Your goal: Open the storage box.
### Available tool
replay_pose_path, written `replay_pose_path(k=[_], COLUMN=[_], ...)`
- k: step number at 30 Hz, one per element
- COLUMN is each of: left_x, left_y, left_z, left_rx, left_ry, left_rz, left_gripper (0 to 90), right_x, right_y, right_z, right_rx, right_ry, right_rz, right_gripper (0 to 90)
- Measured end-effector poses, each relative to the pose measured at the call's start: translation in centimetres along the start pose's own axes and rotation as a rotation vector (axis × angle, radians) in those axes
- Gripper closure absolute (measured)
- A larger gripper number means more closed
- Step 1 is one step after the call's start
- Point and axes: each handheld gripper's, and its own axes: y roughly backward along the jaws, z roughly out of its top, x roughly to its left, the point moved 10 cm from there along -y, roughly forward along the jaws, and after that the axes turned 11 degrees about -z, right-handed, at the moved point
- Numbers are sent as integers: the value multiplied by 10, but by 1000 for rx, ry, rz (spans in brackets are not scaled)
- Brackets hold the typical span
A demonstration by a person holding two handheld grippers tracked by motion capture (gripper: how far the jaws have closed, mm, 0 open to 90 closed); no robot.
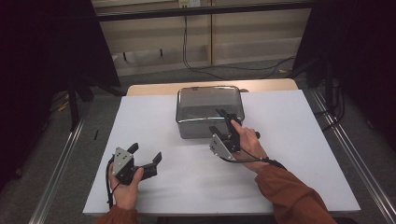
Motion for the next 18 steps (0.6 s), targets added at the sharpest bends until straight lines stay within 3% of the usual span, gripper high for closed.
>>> replay_pose_path(k=[2, 9, 18], left_x=[0, 0, 0], left_y=[0, 0, -1], left_z=[0, 0, 0], left_rx=[2, 1, 0], left_ry=[-2, -2, -3], left_rz=[-1, -1, 1], left_gripper=[44, 44, 44], right_x=[4, 17, 24], right_y=[-1, -1, -2], right_z=[0, -2, -5], right_rx=[0, 6, 21], right_ry=[46, 130, 167], right_rz=[10, 40, 79], right_gripper=[298, 435, 631])
